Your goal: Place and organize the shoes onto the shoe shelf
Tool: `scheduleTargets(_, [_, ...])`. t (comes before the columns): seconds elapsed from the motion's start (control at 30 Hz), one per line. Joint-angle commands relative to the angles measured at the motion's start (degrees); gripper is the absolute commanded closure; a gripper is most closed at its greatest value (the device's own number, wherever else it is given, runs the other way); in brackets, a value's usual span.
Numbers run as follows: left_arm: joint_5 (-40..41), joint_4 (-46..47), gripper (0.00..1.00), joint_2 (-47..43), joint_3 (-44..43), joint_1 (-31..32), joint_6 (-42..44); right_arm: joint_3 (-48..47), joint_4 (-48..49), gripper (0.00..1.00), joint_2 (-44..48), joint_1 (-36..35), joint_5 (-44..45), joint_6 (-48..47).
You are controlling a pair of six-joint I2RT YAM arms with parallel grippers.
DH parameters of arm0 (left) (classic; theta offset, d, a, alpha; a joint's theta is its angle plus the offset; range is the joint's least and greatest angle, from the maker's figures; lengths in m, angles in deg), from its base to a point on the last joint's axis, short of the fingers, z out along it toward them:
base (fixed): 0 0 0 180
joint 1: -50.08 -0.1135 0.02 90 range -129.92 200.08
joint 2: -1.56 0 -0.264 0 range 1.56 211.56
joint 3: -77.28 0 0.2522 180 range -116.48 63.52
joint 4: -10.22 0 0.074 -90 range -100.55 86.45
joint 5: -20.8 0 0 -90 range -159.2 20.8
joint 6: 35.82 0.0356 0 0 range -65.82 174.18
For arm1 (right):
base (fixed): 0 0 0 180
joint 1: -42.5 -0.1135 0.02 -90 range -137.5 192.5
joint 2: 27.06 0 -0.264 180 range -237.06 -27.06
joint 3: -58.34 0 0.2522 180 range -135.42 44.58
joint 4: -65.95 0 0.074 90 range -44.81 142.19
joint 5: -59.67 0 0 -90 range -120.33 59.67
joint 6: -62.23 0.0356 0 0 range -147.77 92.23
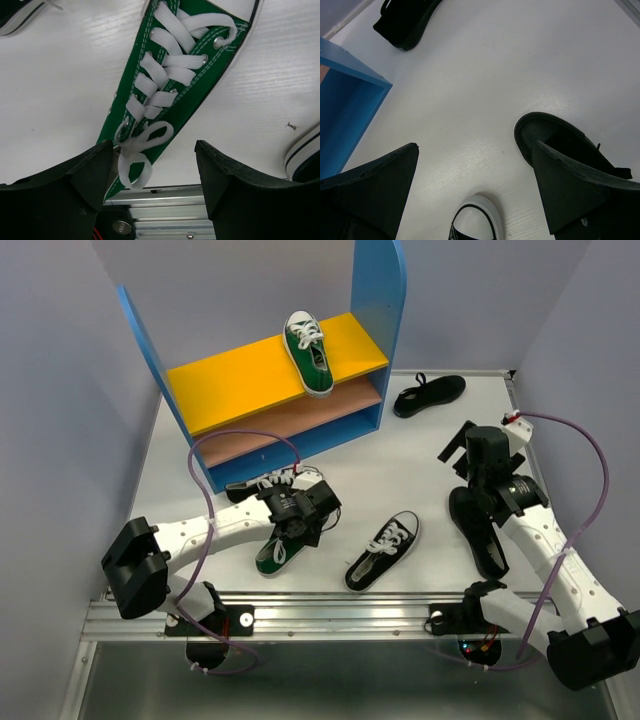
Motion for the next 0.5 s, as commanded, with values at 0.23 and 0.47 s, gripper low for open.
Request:
scheduleTargets(0.23, [2.1, 3.4, 0.25, 0.7, 1.9, -4.6, 2.5, 1.1, 1.0, 0.0, 1.2, 0.1, 0.7, -0.3])
scheduleTargets(0.47, [-2.4, 9.3, 0.45, 2.9, 6.1, -7.1, 4.0, 0.9, 1.0, 0.0, 0.9, 0.1, 0.5, 0.0])
